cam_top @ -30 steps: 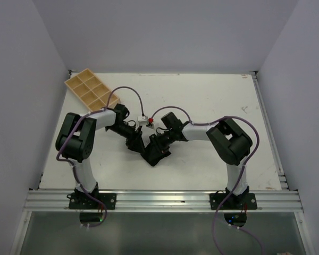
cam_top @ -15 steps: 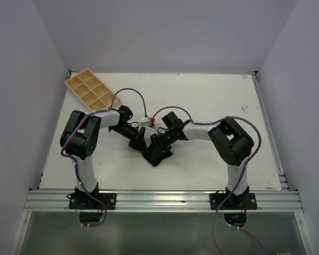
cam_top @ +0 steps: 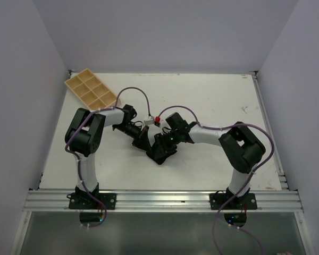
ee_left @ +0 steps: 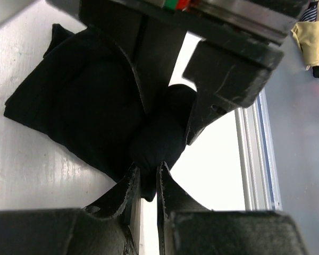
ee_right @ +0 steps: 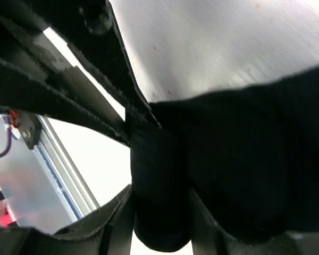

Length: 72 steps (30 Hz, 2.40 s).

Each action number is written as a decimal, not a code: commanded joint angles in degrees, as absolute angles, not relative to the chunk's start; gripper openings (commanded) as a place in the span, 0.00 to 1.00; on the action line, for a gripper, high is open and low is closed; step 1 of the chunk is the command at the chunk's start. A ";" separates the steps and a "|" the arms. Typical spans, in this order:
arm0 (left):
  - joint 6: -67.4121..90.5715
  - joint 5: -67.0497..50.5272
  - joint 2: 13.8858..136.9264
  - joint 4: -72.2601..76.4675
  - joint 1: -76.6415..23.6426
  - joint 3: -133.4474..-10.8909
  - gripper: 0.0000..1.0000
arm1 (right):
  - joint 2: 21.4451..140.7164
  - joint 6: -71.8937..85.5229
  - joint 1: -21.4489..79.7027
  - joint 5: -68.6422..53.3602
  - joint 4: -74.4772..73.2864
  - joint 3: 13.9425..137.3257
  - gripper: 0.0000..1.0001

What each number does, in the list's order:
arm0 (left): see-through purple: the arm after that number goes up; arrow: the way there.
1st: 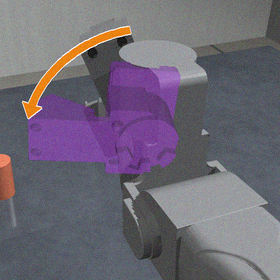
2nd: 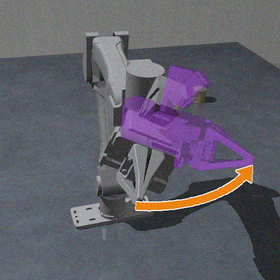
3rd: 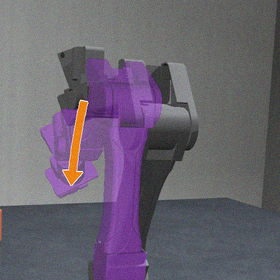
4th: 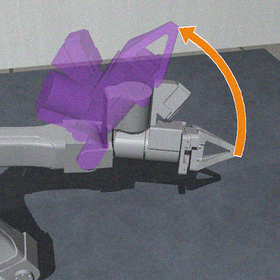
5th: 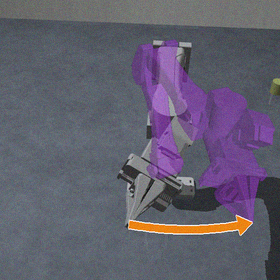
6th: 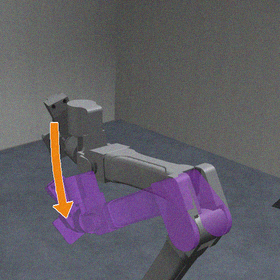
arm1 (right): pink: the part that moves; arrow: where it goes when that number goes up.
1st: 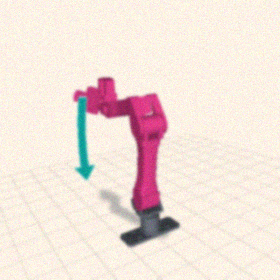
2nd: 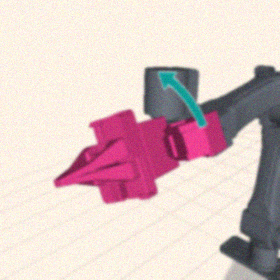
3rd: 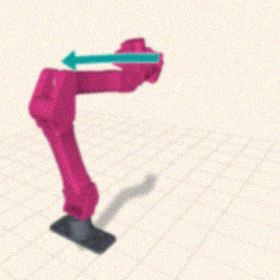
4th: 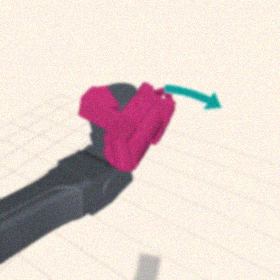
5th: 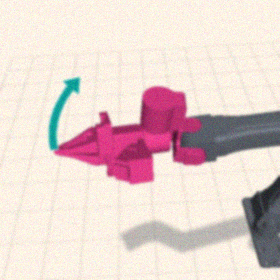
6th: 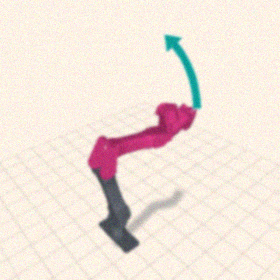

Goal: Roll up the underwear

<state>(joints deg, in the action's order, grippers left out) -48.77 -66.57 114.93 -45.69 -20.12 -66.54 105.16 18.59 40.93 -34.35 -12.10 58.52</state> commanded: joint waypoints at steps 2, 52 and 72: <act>-48.52 -63.81 117.16 -47.11 -21.44 -67.50 0.07 | 101.08 18.28 40.52 -23.91 -11.08 56.43 0.47; -40.87 -58.54 122.87 -47.72 -26.45 -75.41 0.06 | 97.28 3.79 64.68 21.09 -40.07 72.86 0.56; -40.17 -58.01 124.28 -48.16 -26.81 -76.20 0.05 | 109.69 -2.46 69.87 25.67 -44.74 79.89 0.57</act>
<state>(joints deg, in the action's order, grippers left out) -38.57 -63.86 122.04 -49.39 -26.00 -75.48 108.84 -0.86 69.54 24.95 -42.76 78.13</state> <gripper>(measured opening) 0.152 0.572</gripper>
